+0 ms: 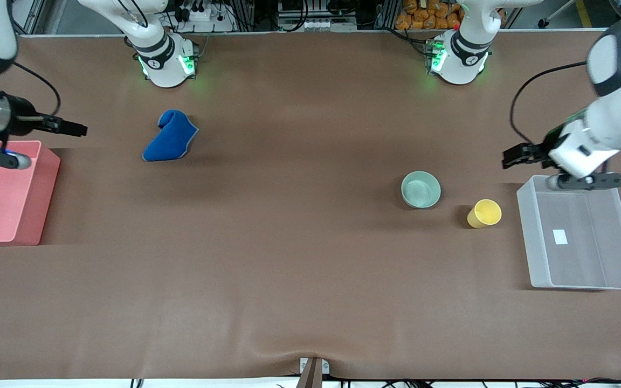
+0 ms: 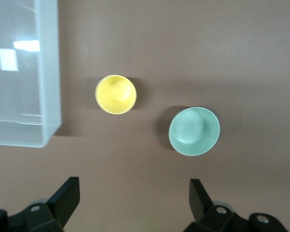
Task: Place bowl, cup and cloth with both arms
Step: 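Reach the right gripper to the blue cloth while the left reaches the bowl, then grasp the blue cloth with the right gripper while the left grasps the bowl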
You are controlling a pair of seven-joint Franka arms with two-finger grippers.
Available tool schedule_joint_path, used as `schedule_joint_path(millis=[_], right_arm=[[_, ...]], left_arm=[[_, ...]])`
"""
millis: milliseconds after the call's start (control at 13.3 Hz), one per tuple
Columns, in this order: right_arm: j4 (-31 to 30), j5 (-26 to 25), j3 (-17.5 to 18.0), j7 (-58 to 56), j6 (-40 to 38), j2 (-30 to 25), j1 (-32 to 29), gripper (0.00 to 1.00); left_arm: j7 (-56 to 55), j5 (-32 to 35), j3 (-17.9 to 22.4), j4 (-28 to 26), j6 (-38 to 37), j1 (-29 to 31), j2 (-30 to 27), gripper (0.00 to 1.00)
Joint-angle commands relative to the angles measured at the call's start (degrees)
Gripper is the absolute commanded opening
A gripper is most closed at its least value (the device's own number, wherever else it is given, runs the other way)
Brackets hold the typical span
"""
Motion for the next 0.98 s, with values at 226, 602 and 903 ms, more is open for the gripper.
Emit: schedule_joint_path(millis=[226,602,903], right_arm=[[-14.37,7.52,0.28,4.61,12.22,4.32,-5.86,1.0],[-14.64,12.53,0.28,4.44,13.11,16.01,-11.31,1.0],[-19.72,13.05,0.37,4.08,20.65,18.14,-10.96,1.0]], left_arm=[[-8.02,-0.78,-5.79,-19.03,22.19,-0.22,-1.66,1.0],[-12.08,-0.78,-7.47,-23.44,34.15,-0.31,4.66,1.0],[-16.39,-0.78,-7.91,-25.11,43.38,-1.45,11.34,0.94]])
